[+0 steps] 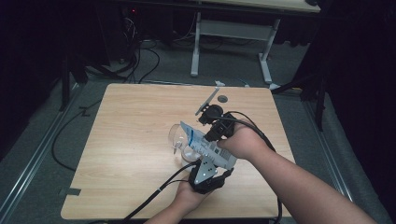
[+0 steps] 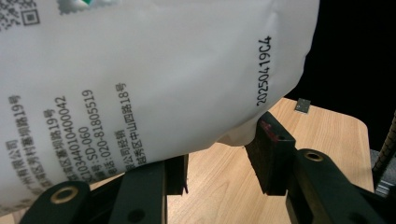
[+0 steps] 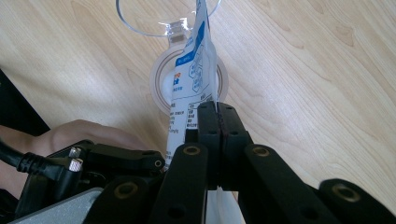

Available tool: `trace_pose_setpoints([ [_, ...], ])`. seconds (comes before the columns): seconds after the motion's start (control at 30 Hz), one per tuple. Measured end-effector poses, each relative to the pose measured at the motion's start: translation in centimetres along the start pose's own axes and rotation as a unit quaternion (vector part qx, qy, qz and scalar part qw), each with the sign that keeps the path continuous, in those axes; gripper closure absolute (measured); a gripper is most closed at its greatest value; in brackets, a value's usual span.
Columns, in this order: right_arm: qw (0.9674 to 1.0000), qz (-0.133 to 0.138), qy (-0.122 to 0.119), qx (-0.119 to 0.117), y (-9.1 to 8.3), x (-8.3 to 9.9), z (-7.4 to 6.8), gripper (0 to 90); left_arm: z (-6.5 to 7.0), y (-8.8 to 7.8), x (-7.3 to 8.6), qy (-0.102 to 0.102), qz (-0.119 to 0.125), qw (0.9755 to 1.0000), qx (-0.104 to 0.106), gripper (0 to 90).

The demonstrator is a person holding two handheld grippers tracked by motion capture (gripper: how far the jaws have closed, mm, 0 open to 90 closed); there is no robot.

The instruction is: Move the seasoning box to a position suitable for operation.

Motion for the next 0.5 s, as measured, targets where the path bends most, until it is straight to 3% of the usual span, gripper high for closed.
trace_pose_setpoints([
  [0.5, 1.0, -0.003, 0.004, 0.003, 0.03, -0.26, 0.22, 89.9, -0.27, 0.2, -0.16, -0.005, 0.002, 1.0, 0.005, 61.1],
])
Point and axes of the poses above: each handheld gripper's, and its own axes: y roughly forward along the jaws, x roughly out of its underside, z roughly to its right, the point moved 1 cm from there along y, roughly forward along the jaws, and after that the axes turned 14 degrees about -z, right-handed, at the moved point
